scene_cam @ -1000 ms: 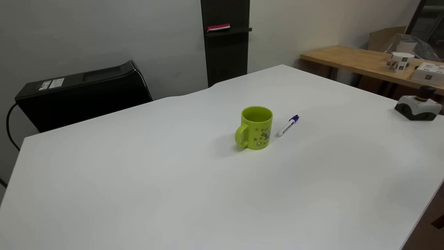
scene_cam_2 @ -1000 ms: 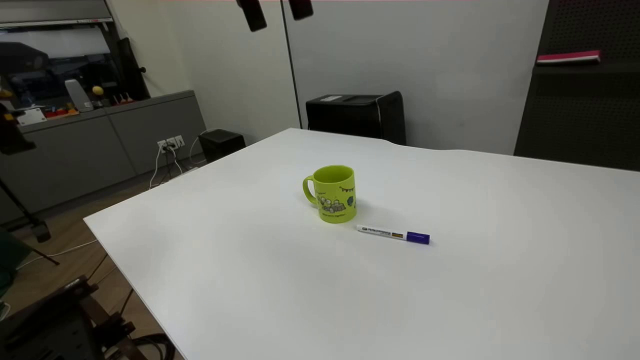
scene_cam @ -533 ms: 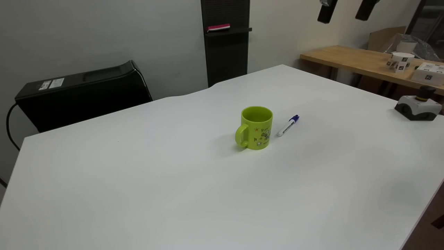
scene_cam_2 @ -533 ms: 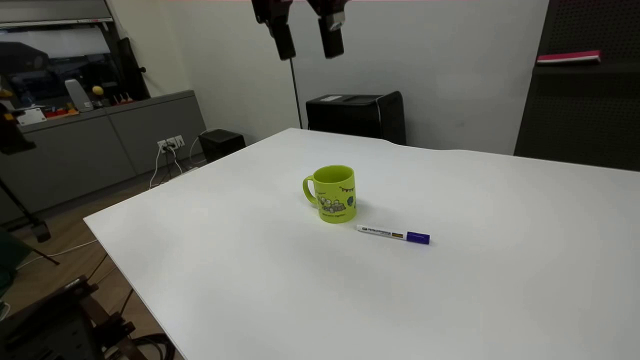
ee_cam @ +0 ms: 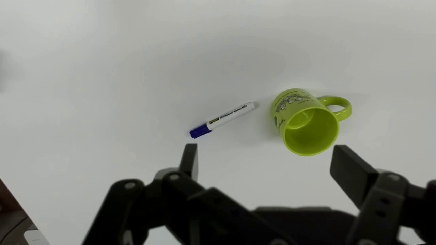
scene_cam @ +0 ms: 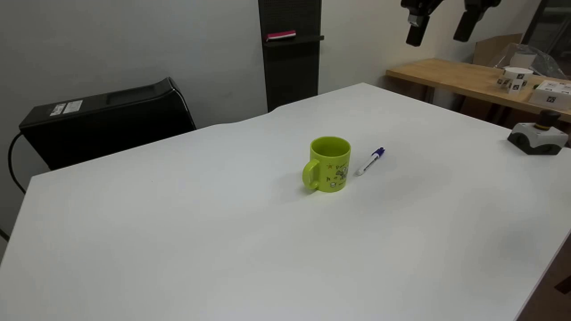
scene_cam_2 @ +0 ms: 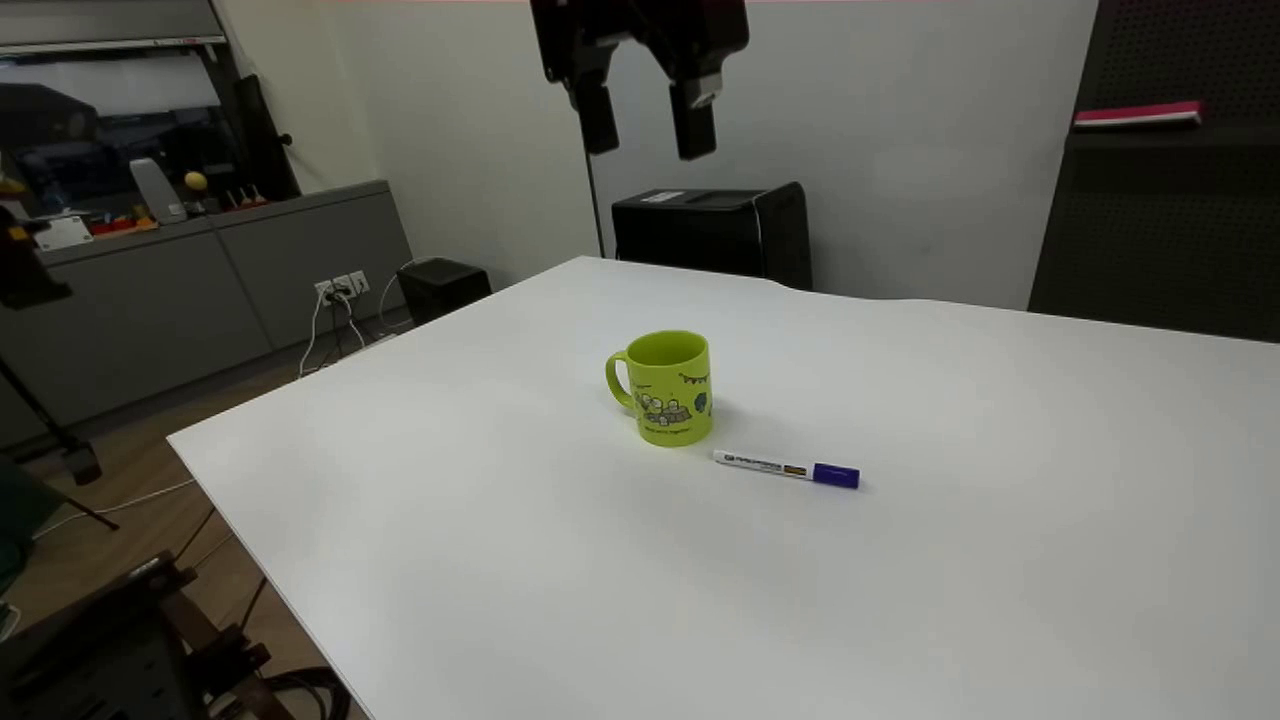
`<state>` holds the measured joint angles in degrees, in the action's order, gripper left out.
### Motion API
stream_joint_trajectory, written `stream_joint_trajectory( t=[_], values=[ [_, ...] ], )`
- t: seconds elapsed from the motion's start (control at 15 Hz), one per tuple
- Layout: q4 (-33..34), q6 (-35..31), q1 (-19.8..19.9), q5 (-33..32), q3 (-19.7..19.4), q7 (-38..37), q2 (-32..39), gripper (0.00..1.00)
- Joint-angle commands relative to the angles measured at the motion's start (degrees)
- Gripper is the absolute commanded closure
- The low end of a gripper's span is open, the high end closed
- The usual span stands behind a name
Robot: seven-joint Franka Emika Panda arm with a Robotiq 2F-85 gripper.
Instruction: Pick up the pen and place it in the green cup.
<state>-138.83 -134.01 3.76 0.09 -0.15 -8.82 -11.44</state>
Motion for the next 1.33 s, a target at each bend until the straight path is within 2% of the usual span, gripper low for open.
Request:
stream_joint_trajectory(
  t=[0.0,0.27,0.6,0.93,1.27],
  values=[
    [0.1,0.1,-0.3,-0.1,-0.3,0.0,0.0,0.00],
    [0.1,0.1,-0.3,-0.1,-0.3,0.0,0.0,0.00],
    [5.1,-0.5,1.6,-0.2,-1.3,-6.5,5.5,0.00],
    [11.9,0.4,3.1,0.0,-3.1,-17.4,12.6,0.00],
    [20.6,1.0,1.9,0.2,-4.9,-30.6,21.0,0.00]
  ],
)
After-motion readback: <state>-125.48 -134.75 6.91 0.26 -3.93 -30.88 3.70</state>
